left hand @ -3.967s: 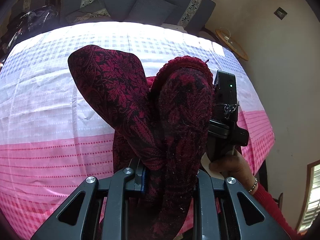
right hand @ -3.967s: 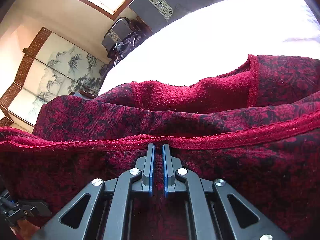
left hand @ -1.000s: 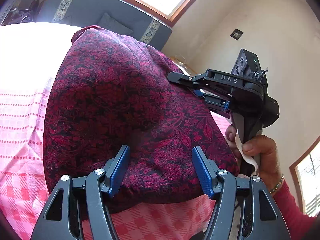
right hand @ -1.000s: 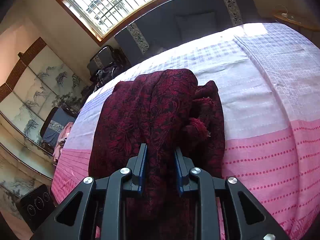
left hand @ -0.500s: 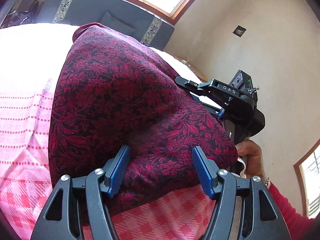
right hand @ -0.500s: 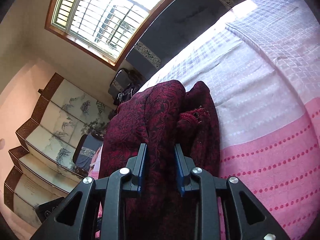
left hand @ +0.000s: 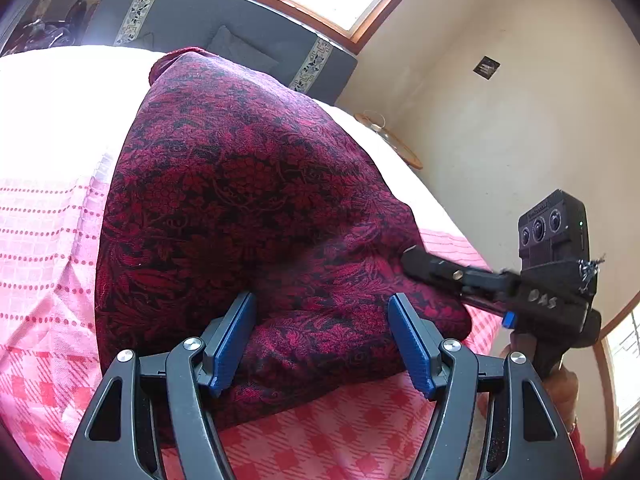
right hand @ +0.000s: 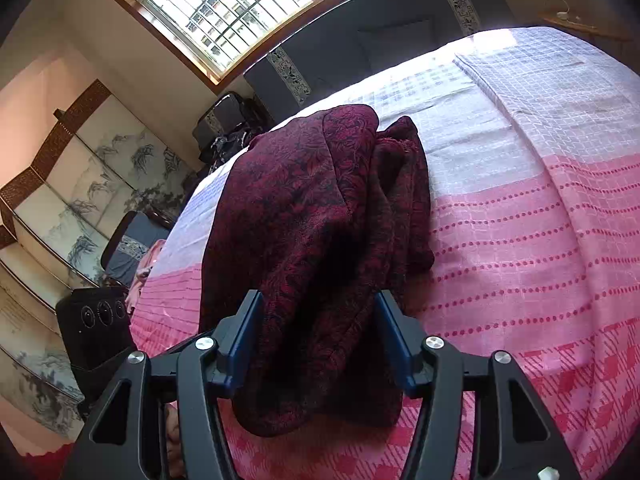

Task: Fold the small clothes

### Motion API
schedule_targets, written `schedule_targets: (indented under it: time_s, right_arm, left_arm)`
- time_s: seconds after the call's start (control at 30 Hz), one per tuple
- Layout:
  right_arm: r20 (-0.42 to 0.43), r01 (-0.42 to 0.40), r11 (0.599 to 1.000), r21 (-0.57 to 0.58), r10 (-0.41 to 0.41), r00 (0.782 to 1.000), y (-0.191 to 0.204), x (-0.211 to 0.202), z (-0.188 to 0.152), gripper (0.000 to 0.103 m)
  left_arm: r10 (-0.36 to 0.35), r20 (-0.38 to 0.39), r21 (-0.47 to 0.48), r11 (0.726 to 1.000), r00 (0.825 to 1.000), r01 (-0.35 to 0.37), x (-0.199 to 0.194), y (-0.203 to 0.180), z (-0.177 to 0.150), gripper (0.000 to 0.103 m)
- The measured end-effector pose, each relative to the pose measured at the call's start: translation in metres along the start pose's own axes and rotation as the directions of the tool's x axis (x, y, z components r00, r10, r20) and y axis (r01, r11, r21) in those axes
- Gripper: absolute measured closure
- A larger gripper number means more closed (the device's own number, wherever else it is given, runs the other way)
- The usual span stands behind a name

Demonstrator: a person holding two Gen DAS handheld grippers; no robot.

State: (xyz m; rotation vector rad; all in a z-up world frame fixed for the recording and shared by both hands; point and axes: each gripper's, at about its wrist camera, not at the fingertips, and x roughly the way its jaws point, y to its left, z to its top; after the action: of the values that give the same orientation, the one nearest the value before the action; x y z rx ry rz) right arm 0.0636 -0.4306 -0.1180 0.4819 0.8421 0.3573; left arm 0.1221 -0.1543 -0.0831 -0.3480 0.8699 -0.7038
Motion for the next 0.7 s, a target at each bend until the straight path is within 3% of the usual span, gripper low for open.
schedule_targets:
  time_s: [0.03,0.13,0.23,0.53,0.7]
  right_arm:
    - [-0.027,0.032,0.999,-0.015,-0.032,0.999,0.0,0.006,-0.004,0.086]
    - [-0.046,0.051,0.999,0.01,-0.05,0.998,-0.012,0.017,-0.015,0.087]
    - [-0.039,0.005,0.998,0.061,-0.003,0.999,-0.023,0.018,-0.02,0.087]
    - [0.005,-0.03,0.999,0.027,0.03,1.0,-0.03,0.02,-0.028,0.088]
    - [0.01,-0.013,1.0,0.009,0.013,1.0,-0.028,0.019,-0.029,0.088]
  left_arm:
    - [-0.001,0.0,-0.012,1.0,1.0,0.001,-0.002,0.0,0.001,0.034]
    - [0.006,0.026,-0.064,0.998,1.0,-0.004,-0.017,0.006,-0.004,0.034]
    - [0.024,0.026,-0.085,0.996,0.999,-0.022,-0.031,0.016,-0.013,0.034]
    - [0.098,0.037,-0.028,0.995,0.995,-0.097,-0.069,0.015,-0.033,0.033]
    - [0.122,0.038,-0.098,0.988,0.992,-0.118,-0.08,0.031,-0.041,0.033]
